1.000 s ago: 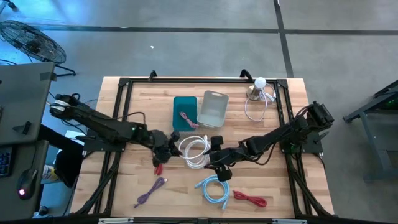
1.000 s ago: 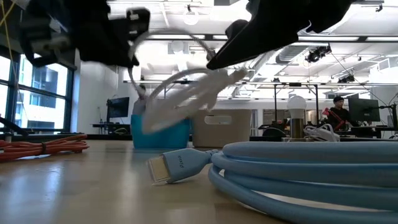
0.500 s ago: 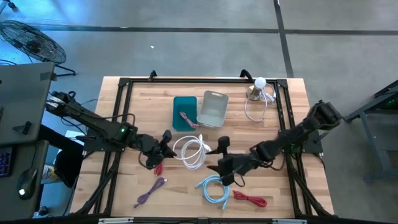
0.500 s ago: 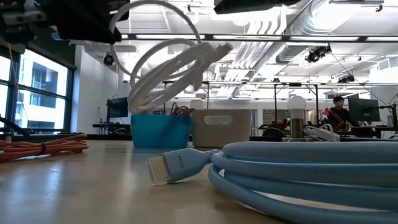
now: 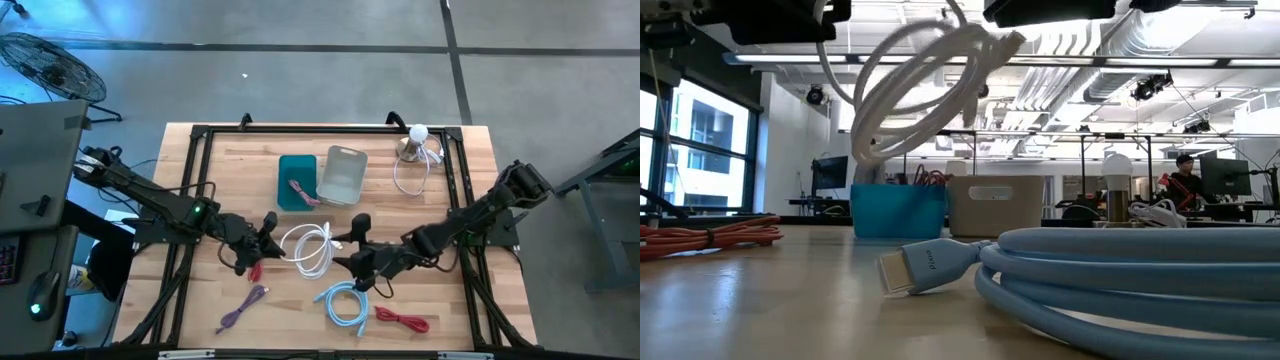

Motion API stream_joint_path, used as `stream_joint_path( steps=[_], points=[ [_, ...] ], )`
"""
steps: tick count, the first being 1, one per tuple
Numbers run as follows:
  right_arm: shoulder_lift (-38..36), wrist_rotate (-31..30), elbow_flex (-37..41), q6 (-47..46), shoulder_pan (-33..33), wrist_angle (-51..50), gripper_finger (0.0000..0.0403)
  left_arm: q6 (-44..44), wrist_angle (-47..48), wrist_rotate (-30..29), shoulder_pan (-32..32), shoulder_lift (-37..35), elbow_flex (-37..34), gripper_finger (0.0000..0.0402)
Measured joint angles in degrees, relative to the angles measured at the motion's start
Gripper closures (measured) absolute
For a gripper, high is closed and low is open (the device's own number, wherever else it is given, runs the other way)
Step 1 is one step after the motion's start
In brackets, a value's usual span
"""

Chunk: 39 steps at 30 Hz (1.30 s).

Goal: Pick & Place USB Port
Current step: Put the white HDMI cable into the gray bin

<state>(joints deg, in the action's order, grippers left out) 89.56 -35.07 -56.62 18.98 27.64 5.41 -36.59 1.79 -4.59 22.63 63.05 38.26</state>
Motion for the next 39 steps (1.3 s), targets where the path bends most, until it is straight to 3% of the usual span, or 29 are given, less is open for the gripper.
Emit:
stream_joint_path(
  steps=[7, 23, 39],
  points=[
    [0.0, 0.8, 0.0, 0.1, 1.4, -1.8, 0.0149, 0.0, -1.4, 3.7, 0.0, -0.7, 0.0, 0.0394],
    [0.0, -1.8, 0.0, 0.9, 1.0, -3.8, 0.0149, -0.1, -1.9, 5.6, -0.1, -1.9, 0.0, 0.0394],
    [0.1, 10.7, 0.0, 4.9, -3.2, 3.0, 0.0149, 0.0, -2.1, 6.8, -0.1, -1.9, 0.0, 0.0394]
  ],
)
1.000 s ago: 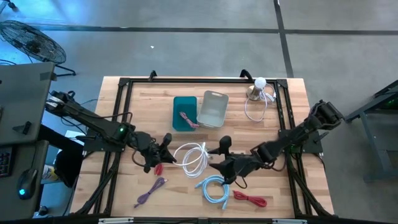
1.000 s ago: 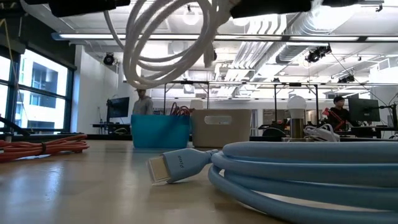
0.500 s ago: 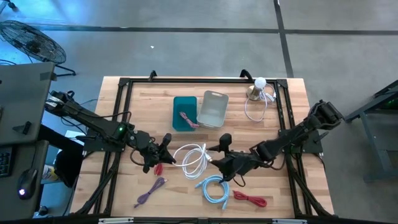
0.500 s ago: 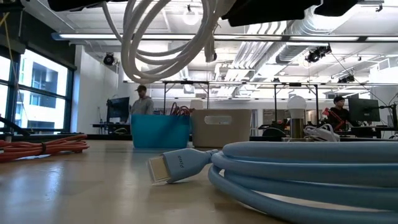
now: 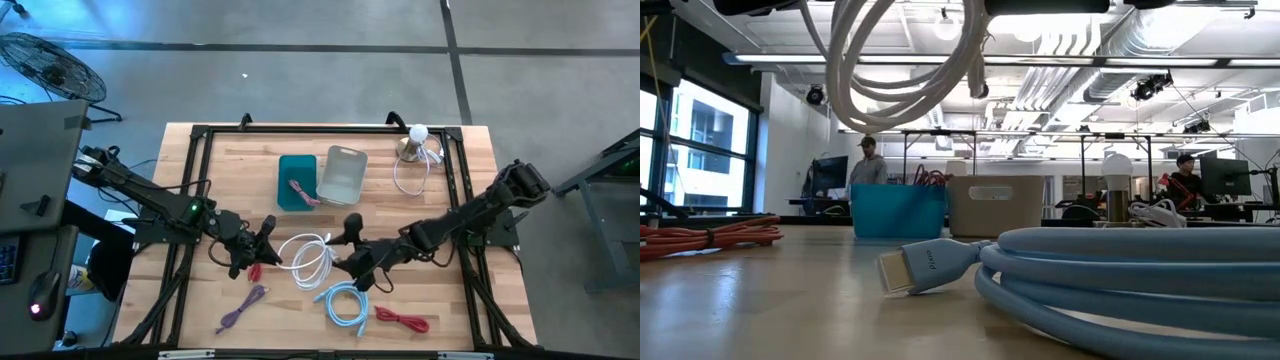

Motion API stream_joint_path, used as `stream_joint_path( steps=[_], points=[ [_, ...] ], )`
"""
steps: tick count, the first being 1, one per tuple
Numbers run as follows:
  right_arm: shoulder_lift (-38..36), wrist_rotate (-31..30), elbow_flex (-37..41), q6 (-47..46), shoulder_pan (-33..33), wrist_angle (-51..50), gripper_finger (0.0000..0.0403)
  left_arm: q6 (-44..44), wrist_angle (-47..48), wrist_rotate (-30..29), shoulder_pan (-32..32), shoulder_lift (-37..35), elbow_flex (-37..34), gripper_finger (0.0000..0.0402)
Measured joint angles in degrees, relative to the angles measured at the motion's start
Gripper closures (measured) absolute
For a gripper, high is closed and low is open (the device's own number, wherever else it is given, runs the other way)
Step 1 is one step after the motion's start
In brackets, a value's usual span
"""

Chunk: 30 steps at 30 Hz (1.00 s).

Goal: Pick & Place USB Port
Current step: Put the white HDMI cable into the gray bin

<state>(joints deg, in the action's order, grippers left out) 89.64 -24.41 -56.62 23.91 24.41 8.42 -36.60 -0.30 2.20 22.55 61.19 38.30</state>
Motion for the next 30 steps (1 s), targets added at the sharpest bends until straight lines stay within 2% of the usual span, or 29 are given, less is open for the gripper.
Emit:
stream_joint_path(
  steps=[9, 12, 15, 19, 23, 30],
  points=[
    [3.6, 6.2, 0.0, 0.1, -2.7, 4.3, 0.0149, -0.5, 0.0, -0.2, 0.0, 0.0, 0.0, 0.0394],
    [4.2, 6.4, 0.0, 0.6, -3.1, 6.2, 0.0170, -0.5, 0.0, -0.2, 0.0, 0.0, 0.0, 0.0394],
    [4.2, 5.4, 0.0, 0.6, -3.1, 6.9, 0.0230, -0.5, 0.1, -0.2, 0.0, 0.0, 0.0, 0.0394],
    [4.1, 6.3, 0.0, 1.0, -3.3, 6.9, 0.0357, -0.4, 0.2, -0.2, 0.0, 0.0, 0.0, 0.0394],
    [4.1, 4.4, 0.0, -0.6, -3.4, 6.7, 0.0356, -0.4, 0.2, -1.8, 0.0, 0.0, 0.0, 0.0383],
    [4.0, 2.2, 0.0, -1.8, -3.3, 5.9, 0.0356, 1.6, -0.6, -5.3, 0.0, 0.0, 0.0, 0.0322]
  ],
)
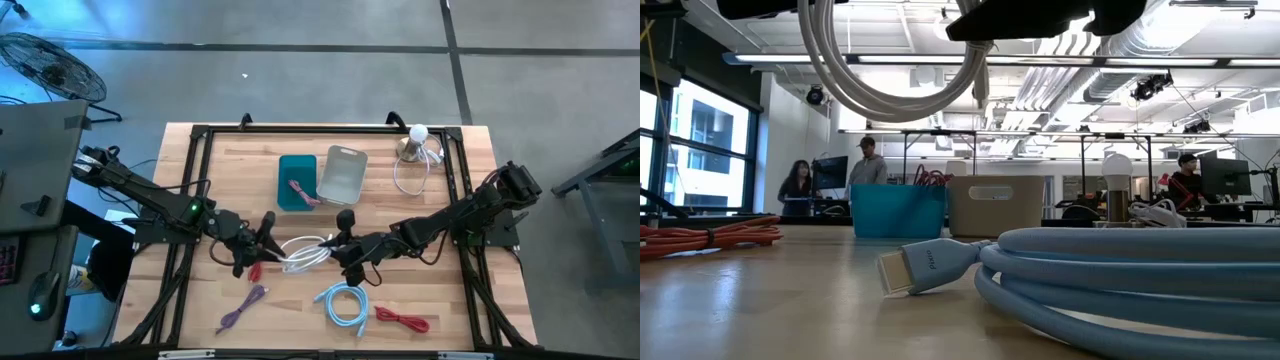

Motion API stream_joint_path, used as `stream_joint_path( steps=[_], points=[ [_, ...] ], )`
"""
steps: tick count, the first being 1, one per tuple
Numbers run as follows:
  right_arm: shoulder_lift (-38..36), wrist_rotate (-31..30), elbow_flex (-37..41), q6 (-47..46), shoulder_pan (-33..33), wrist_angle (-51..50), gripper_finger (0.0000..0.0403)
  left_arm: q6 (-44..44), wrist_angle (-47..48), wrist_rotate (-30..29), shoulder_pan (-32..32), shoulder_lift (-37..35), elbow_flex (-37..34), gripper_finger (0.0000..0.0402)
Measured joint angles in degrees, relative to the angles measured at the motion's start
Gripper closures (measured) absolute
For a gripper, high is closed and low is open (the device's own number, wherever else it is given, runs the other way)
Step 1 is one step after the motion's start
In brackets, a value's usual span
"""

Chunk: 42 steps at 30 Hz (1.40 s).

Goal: Pick & Place USB Port
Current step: Put the white HDMI cable into the gray bin

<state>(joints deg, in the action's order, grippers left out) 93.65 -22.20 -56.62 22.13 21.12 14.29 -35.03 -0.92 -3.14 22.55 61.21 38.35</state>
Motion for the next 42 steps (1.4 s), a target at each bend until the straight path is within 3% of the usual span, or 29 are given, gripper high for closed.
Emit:
stream_joint_path(
  steps=[7, 24, 31, 42],
  points=[
    [0.0, -3.6, 0.0, -1.0, 0.3, -1.1, 0.0356, 2.3, -0.5, -1.9, 0.0, -0.4, 0.0, 0.0284],
    [-11.2, -27.3, 0.0, -8.3, 2.7, -15.6, 0.0356, 2.3, 7.3, -5.8, 0.0, -4.3, 0.0, 0.0273],
    [-16.0, -24.9, 0.0, -13.1, -3.2, -20.8, 0.0356, 2.3, 7.6, -5.1, 0.0, -4.3, 0.0, 0.0273],
    [-16.2, -11.2, 0.0, -19.1, -17.4, -25.1, 0.0356, 2.8, 7.5, -5.0, 0.0, -4.3, 0.0, 0.0273]
  ],
)
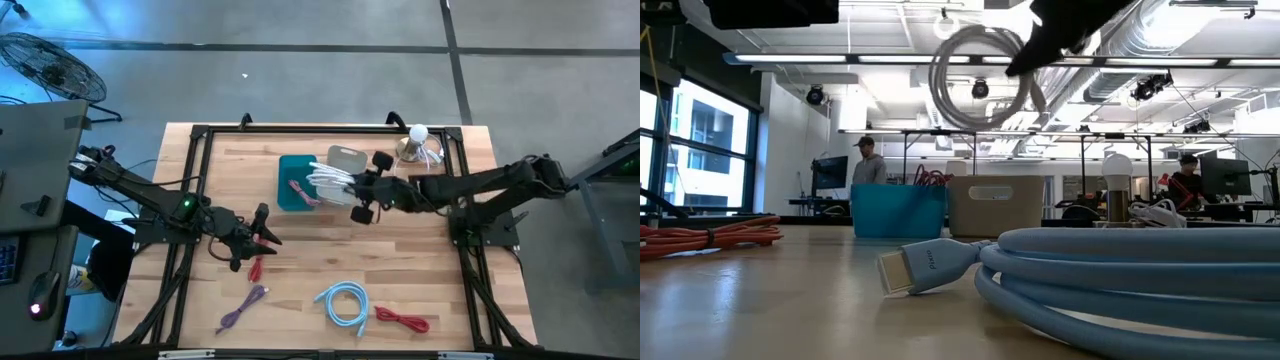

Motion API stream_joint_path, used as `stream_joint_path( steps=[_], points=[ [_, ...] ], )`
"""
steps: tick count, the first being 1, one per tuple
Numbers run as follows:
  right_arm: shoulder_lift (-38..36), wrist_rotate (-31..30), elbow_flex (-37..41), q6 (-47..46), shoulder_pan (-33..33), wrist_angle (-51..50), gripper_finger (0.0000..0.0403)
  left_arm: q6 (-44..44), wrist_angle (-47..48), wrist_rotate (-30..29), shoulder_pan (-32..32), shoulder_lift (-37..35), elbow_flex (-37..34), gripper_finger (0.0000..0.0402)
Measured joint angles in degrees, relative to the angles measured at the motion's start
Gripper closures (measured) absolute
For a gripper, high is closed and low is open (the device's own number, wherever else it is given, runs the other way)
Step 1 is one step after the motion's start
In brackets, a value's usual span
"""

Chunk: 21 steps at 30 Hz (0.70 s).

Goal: Pick & Place USB Port
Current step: Put the white HDMI cable into the gray bin

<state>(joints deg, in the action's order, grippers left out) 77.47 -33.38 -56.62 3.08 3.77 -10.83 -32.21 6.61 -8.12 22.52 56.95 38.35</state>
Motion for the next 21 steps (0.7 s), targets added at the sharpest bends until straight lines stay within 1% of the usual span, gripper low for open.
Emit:
stream_joint_path(
  steps=[5, 13, 21],
  points=[
    [0.0, 6.6, 0.0, -3.1, -5.5, -1.4, 0.0356, 0.0, 0.0, 0.0, 0.0, 0.0, 0.0, 0.0273],
    [2.1, 17.5, 0.0, -5.6, -11.7, -2.0, 0.0356, 0.0, 0.0, 0.0, 0.0, 0.0, 0.0, 0.0273],
    [7.5, 20.3, 0.0, -7.1, -13.6, -3.5, 0.0356, 0.0, 0.1, 0.0, 0.0, 0.0, 0.0, 0.0273]
  ],
)
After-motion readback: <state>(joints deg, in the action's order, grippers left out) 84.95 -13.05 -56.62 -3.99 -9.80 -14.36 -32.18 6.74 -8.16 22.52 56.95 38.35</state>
